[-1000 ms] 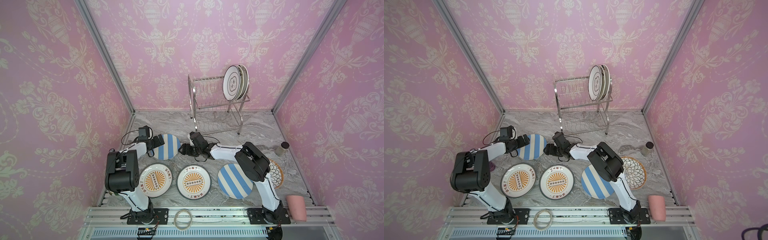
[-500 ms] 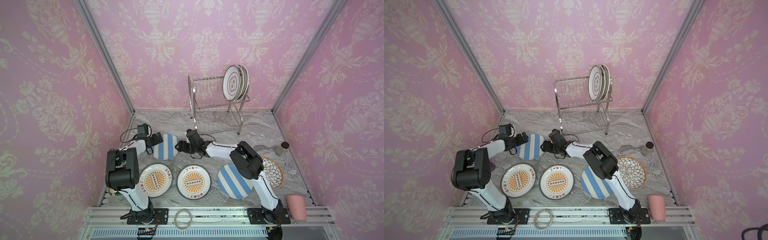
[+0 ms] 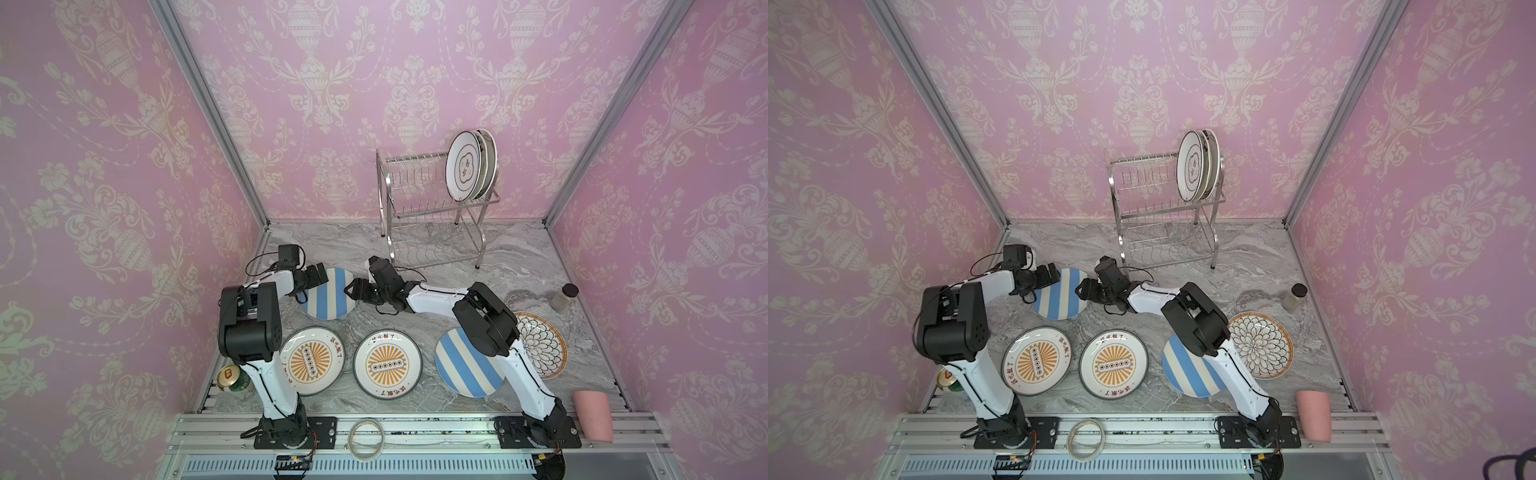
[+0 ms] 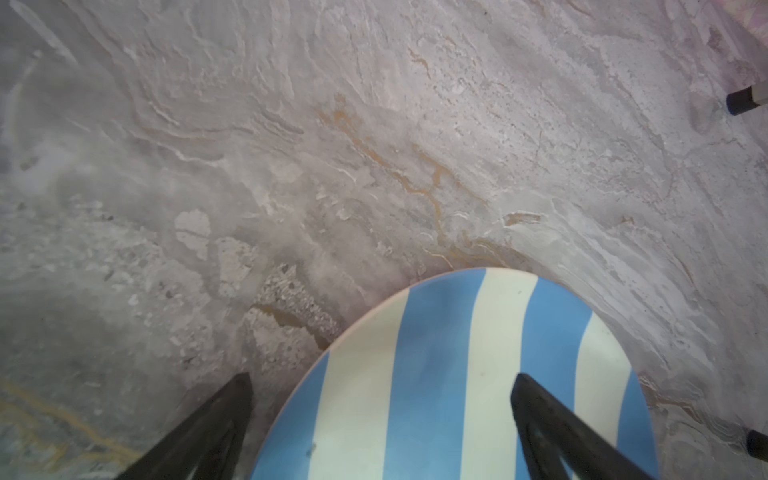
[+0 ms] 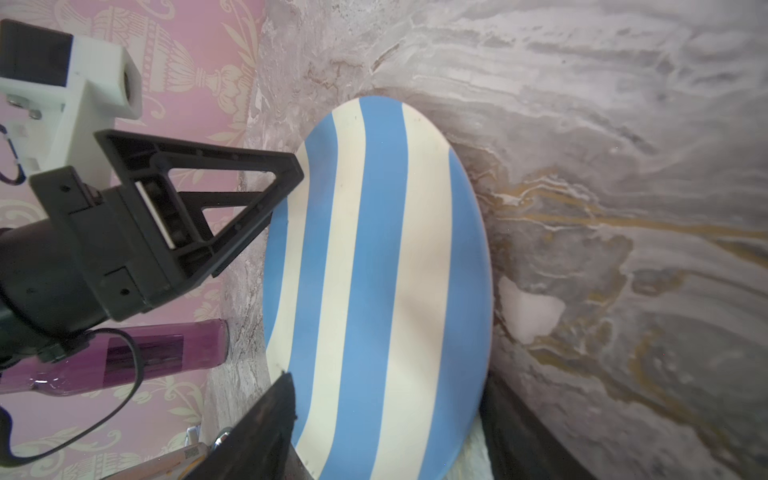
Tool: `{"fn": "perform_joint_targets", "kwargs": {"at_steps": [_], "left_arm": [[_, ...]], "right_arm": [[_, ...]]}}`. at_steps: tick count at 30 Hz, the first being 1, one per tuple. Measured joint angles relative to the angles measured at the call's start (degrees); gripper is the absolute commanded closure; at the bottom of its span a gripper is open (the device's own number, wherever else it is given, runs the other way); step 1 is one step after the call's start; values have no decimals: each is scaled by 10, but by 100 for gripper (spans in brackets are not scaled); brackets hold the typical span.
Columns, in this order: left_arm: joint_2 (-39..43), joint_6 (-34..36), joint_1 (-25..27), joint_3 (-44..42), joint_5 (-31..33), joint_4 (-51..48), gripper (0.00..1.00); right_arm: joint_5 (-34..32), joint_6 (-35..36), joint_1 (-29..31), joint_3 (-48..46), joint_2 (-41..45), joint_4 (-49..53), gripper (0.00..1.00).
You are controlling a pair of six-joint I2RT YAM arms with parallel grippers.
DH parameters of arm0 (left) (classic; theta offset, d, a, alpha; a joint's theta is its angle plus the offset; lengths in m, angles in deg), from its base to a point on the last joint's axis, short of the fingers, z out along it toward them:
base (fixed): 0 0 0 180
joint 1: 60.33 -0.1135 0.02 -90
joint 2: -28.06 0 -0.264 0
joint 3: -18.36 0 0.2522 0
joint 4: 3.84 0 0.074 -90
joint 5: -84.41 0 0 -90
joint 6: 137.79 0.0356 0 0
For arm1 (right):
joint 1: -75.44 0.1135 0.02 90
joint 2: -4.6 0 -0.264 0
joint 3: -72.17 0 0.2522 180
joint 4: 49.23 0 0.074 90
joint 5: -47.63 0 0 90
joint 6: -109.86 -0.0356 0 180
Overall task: Load the plates into the dish rack
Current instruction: 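Grip the striped plate rim with the right gripper and tilt it up on edge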
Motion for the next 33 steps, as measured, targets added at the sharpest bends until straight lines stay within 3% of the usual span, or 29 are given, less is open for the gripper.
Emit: {"fn": "perform_joint_targets", "kwargs": {"at_steps": [6,13,24,33], "left_arm": [[-7,13,-2,12,-3,-15,1],[-19,24,-2,30,-6,-26,1],[-19,31,-4,30,-11,-28,1],[-18,32,-4,30,-13,-27,1]], "right_arm": [[6,-14,0,7,-8,-12,30],[21,-39,-4,6,-18,-38,37],[41,-65,-7,8,-37,-77,56],[40,-74,-9,7,-37,-69,76]]}}
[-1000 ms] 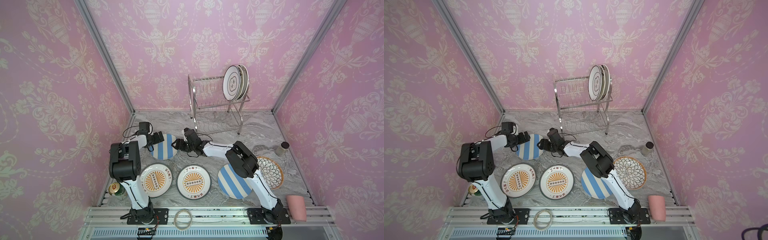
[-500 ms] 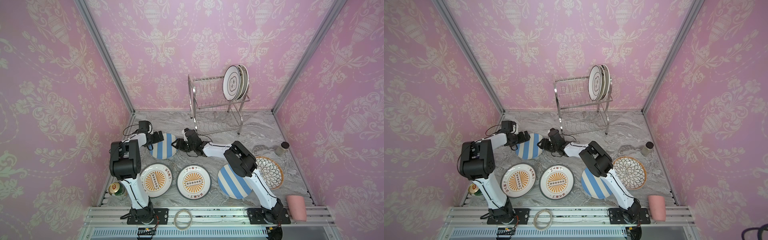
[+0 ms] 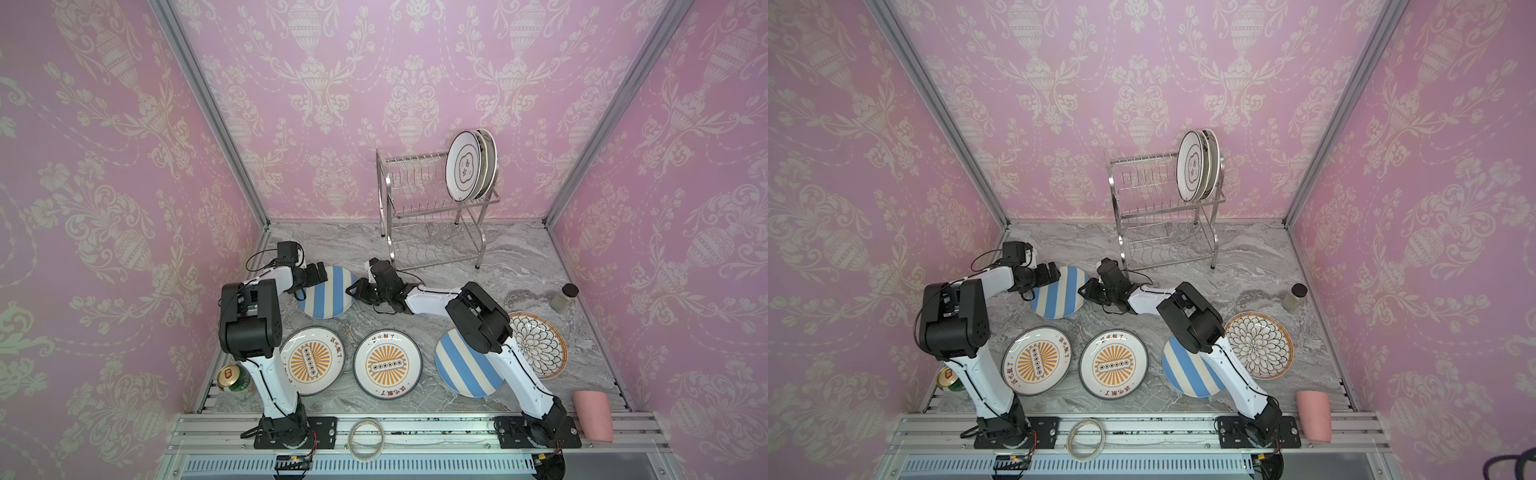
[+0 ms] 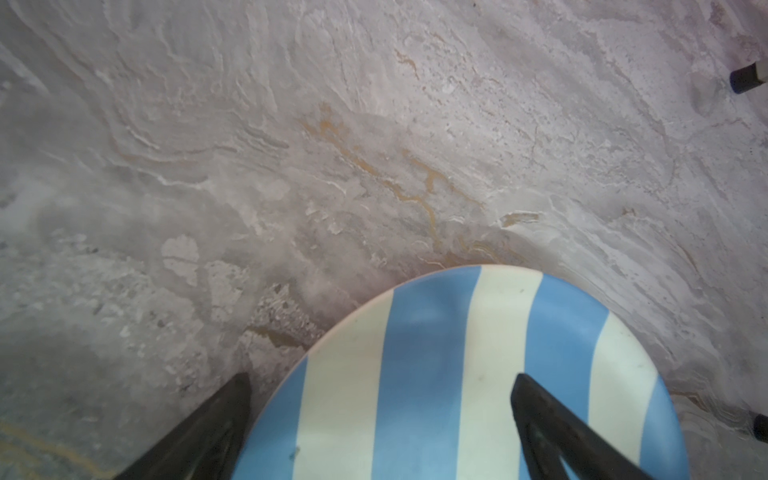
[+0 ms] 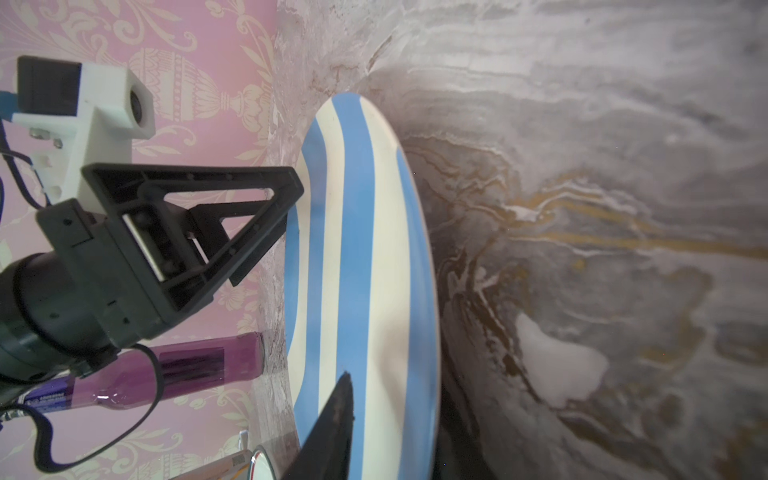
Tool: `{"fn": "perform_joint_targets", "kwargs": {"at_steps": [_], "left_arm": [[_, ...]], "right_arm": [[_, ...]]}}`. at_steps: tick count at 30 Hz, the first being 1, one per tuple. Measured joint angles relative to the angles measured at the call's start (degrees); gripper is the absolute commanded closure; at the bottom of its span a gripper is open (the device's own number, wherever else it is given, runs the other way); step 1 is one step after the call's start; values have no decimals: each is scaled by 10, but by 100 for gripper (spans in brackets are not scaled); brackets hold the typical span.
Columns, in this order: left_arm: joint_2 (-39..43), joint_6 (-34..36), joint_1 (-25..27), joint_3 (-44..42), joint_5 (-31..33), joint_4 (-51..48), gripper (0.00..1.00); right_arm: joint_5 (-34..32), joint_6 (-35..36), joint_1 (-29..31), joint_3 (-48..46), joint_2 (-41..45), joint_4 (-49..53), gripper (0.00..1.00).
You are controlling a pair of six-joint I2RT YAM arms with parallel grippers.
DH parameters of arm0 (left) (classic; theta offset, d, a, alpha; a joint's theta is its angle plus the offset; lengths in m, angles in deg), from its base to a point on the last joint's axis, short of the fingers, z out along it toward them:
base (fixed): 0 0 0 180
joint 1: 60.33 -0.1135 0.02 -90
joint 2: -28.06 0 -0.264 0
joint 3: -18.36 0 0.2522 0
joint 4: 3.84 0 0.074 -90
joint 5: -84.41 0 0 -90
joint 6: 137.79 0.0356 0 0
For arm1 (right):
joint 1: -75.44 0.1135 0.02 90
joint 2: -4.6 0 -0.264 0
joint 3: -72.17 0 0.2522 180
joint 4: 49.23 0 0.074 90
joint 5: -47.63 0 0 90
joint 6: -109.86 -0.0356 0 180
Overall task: Load the plates into the dish rack
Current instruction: 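Grip the striped plate rim with the right gripper and tilt it up on edge, then lift the upright striped plate toward the rack with the right gripper while left gripper withdraws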
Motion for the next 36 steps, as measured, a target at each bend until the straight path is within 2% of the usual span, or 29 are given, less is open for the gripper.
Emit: {"fn": "perform_joint_targets", "kwargs": {"at_steps": [15,20,27,36], "left_arm": [[45,-30,-3,-47,-30,44,1],[86,-46,-3,-50,-41,52,1],[167,-54,-3,-57,-42,60,1],[235,-82,-2,-86,-51,93,1]], "right_arm": [[-14,28,-11,-13,24,-1,99],[-29,56,-10,-33,55,8,100],[-88,141,-11,-73,135,68,100],[-169,289,-10,-108,293,210,100]]}}
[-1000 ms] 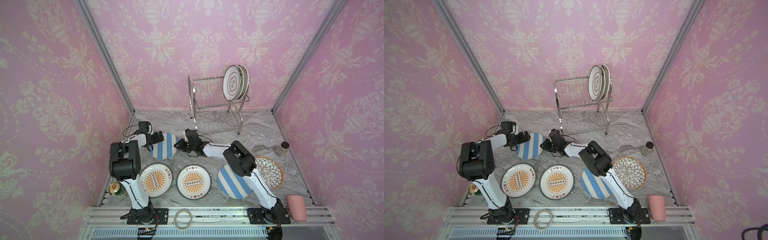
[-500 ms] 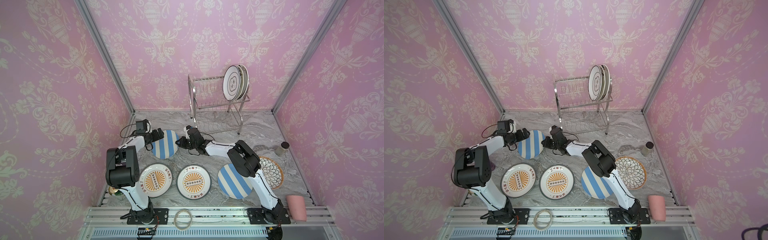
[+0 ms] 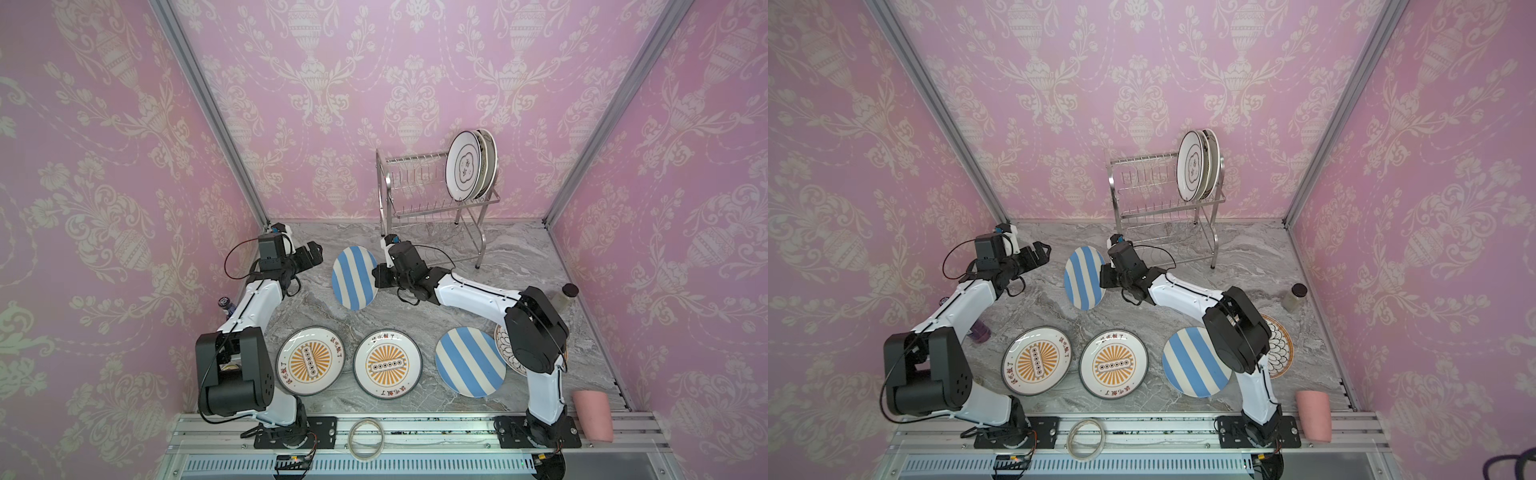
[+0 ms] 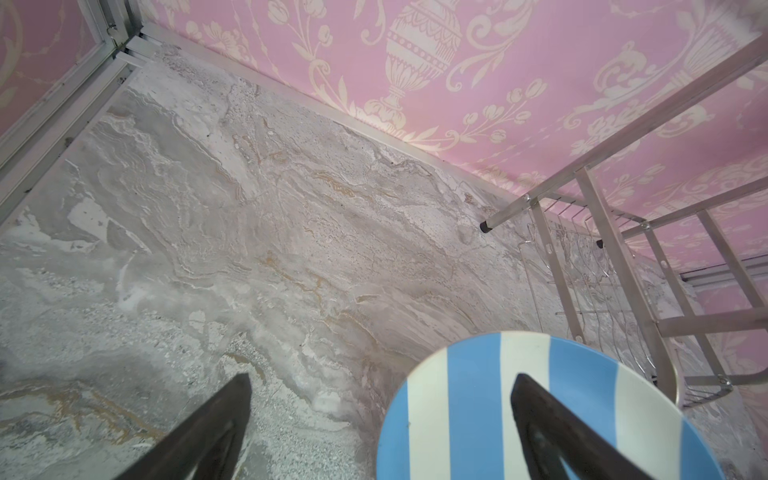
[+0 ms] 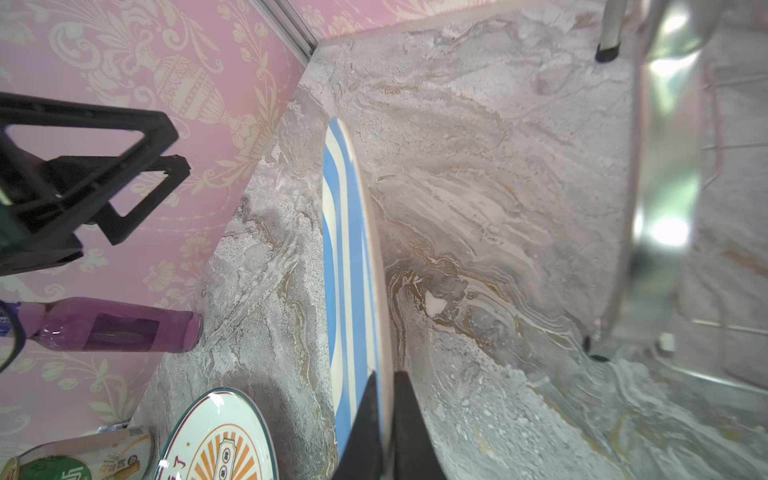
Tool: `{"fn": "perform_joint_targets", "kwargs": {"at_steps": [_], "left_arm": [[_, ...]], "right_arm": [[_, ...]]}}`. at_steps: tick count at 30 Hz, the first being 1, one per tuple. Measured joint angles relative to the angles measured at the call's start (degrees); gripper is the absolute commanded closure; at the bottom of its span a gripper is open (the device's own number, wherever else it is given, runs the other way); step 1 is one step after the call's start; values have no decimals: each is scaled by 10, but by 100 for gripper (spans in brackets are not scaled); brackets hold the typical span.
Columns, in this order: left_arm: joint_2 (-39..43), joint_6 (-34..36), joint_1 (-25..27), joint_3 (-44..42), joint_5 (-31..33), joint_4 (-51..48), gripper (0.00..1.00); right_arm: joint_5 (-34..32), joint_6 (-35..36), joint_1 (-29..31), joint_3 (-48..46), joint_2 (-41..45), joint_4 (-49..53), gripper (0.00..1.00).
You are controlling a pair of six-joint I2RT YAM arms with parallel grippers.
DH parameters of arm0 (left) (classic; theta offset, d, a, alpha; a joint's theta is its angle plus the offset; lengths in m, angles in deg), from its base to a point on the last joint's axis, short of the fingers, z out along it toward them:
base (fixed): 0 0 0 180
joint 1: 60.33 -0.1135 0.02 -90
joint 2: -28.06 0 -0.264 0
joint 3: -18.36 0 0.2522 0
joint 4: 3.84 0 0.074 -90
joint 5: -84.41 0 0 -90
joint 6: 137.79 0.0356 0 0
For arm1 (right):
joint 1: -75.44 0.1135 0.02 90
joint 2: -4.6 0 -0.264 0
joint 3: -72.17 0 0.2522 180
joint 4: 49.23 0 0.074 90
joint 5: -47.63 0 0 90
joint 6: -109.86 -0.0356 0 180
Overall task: Load the plates into the dish rack
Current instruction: 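Lift the upright striped plate toward the rack with the right gripper while left gripper withdraws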
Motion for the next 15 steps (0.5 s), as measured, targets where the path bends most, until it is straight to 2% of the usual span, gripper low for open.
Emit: {"fn": "perform_joint_targets", "kwargs": {"at_steps": [15], "left_arm": [[39,-14,10,-1,-37,-15,1]], "right_arm": [[-85,162,31,-22,243,118,100]]}}
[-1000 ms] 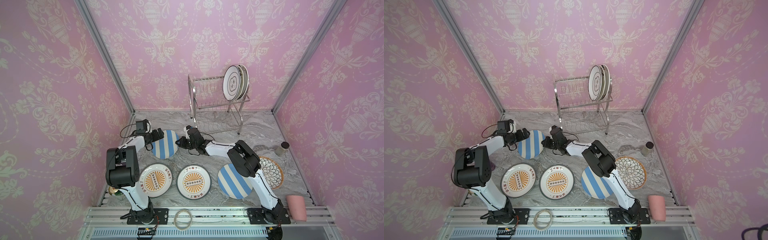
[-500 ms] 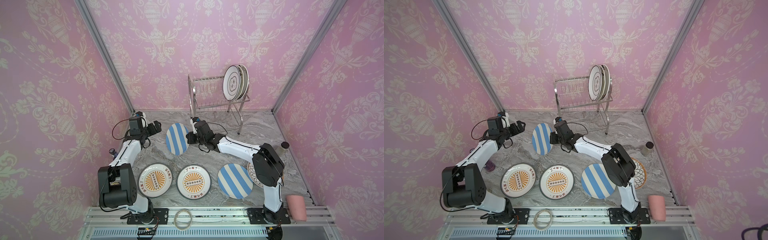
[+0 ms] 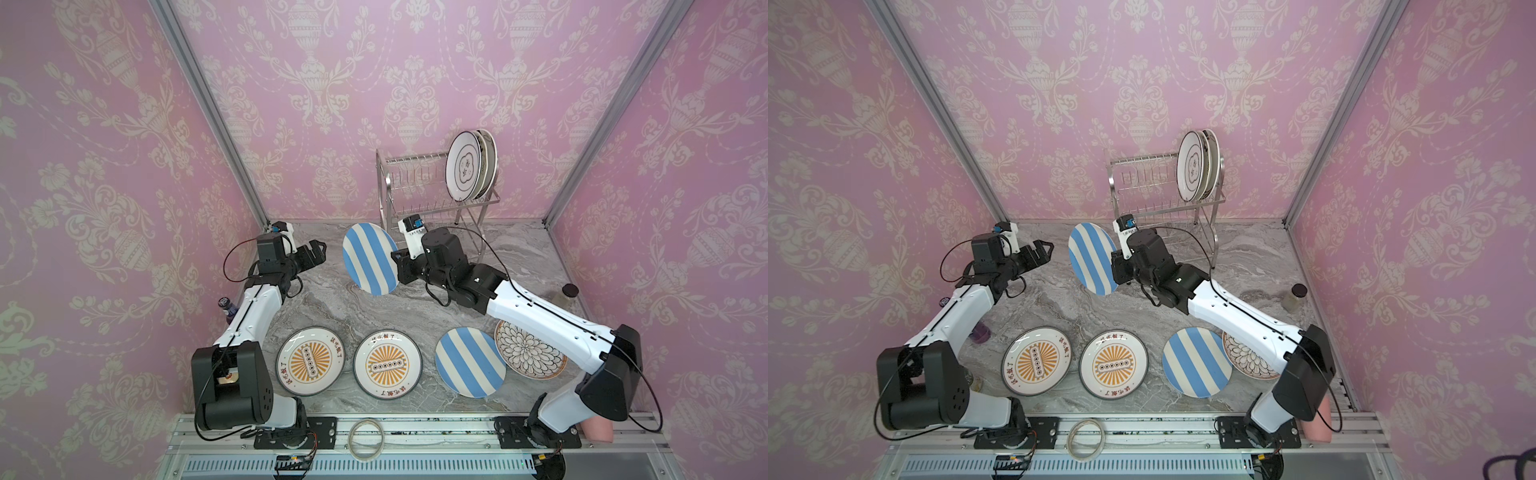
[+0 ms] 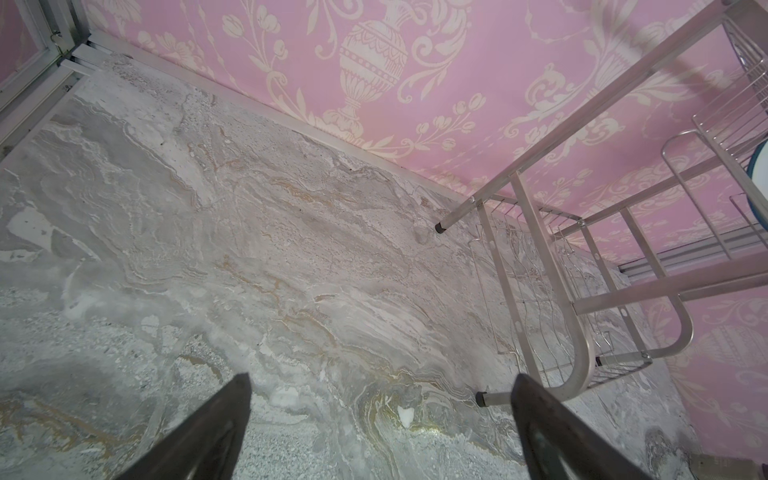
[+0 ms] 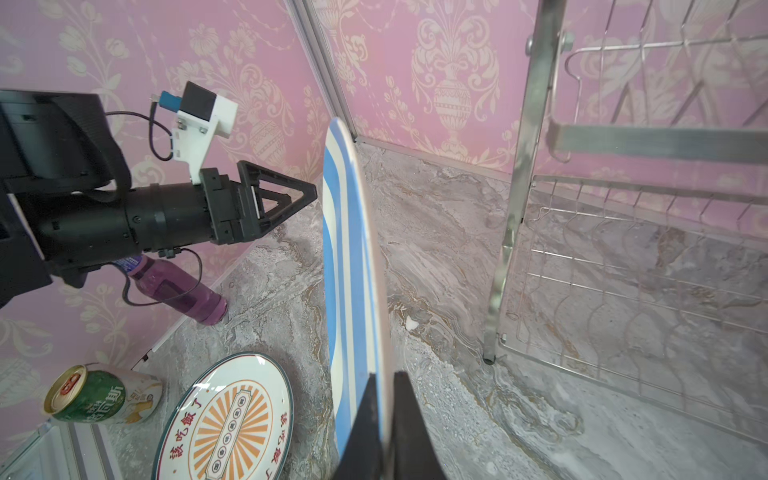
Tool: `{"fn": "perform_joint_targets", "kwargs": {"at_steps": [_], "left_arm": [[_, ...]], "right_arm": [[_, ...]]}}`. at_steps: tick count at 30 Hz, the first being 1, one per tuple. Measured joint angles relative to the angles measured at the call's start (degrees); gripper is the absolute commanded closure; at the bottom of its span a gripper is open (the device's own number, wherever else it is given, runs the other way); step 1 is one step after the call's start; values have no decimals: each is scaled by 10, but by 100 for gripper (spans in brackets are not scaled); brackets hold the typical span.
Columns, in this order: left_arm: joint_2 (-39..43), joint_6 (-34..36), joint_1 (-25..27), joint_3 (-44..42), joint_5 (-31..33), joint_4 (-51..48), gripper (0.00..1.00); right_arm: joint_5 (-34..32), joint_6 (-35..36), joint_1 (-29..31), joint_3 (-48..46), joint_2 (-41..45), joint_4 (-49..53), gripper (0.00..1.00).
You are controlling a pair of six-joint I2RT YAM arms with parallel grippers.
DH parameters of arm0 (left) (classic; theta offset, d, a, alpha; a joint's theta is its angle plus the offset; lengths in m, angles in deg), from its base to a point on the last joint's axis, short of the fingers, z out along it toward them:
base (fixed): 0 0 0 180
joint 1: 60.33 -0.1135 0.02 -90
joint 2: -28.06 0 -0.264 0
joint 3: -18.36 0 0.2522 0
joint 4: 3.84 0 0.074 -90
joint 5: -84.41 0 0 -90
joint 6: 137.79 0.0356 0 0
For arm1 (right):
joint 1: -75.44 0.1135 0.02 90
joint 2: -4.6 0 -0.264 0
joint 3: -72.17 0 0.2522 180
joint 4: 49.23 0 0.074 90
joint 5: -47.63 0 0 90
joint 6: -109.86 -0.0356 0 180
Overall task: Load the plates into the dish rack
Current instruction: 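Lift the upright striped plate toward the rack with the right gripper while left gripper withdraws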
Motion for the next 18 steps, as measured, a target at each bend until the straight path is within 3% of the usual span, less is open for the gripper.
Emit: {"fn": "perform_joint_targets", "kwargs": {"at_steps": [10,18], "left_arm": [[16,4,29,2,-31,-5,1],[16,-1,93,26,-60,-5,1]], "right_arm": [[-141,105,0,27,161,37,100],[-250,199,-35,24,175,-50,100]]}}
